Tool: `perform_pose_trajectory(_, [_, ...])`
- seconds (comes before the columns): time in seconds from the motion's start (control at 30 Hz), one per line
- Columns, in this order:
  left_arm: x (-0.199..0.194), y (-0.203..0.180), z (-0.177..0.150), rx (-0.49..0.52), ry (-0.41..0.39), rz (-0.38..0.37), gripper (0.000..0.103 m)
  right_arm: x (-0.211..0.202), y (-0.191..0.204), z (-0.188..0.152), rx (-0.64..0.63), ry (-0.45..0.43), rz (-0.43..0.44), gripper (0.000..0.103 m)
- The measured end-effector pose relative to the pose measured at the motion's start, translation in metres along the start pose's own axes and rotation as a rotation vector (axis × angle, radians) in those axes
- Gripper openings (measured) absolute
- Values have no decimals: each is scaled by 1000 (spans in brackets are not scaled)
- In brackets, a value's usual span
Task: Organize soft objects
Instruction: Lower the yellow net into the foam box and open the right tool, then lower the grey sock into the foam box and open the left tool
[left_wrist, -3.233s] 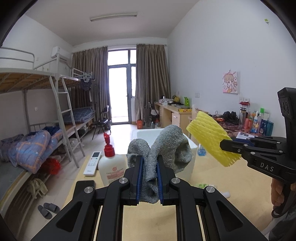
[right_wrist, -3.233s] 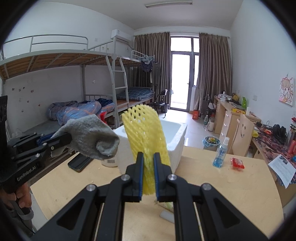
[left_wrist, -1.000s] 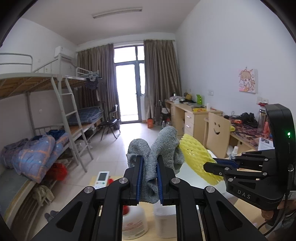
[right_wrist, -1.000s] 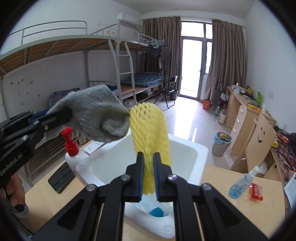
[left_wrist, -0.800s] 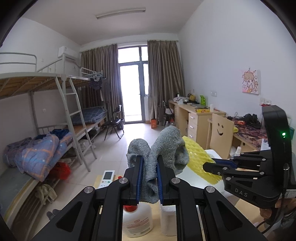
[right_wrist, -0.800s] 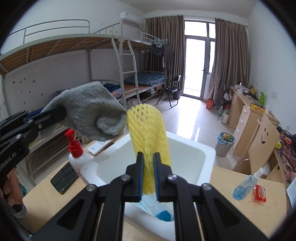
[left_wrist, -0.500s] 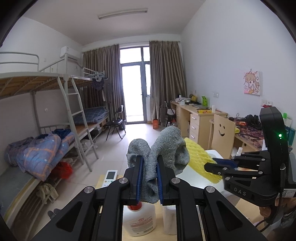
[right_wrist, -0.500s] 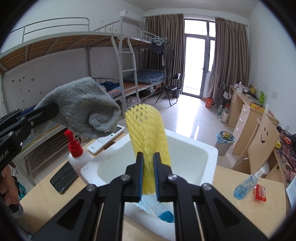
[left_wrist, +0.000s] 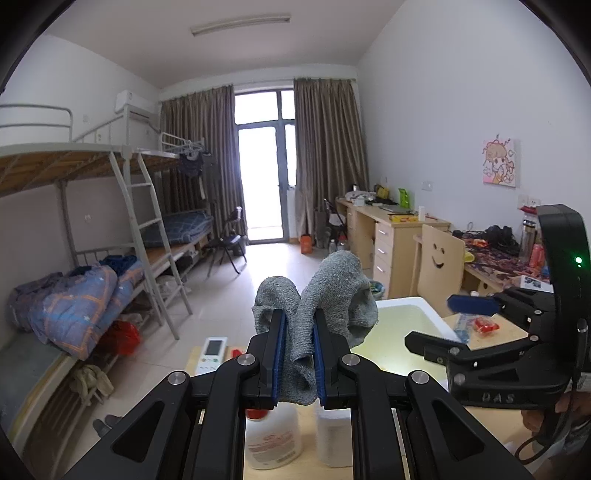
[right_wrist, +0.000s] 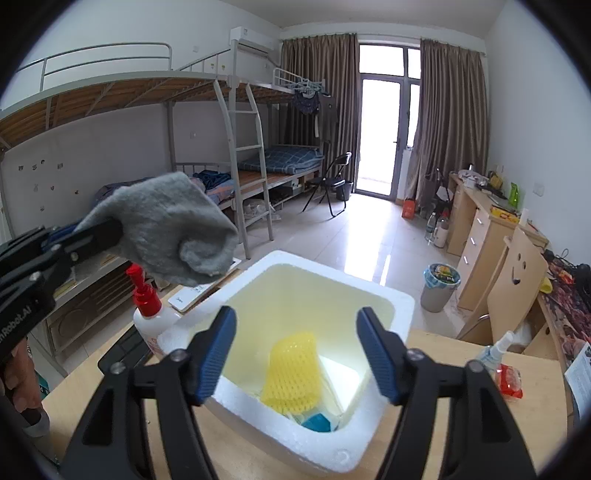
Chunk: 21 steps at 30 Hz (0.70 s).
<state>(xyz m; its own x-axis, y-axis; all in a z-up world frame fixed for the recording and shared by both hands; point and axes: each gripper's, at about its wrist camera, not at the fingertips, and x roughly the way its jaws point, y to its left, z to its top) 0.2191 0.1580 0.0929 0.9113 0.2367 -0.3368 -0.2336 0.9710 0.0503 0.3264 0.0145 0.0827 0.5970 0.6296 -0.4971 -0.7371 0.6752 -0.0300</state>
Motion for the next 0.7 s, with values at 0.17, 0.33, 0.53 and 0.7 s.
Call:
perform_pose_trajectory(0.17, [4,-11,2,20,-1,-37,15,-17,1,-4,-18,-33,-56,101])
perform_pose_trajectory(0.33, [10,-26,2,35,4,-94,15,-30,-10,-10,3,-35,-129,102])
perform_pose_trajectory(0.53, [17,-40,4,49,13,-144,15,-43,-24,-20,26,-25,-196,102])
perform_pose_trajectory(0.7, [26,-52,5,55,33,-172,15,-59,-39,-31,56,-29,-241,102])
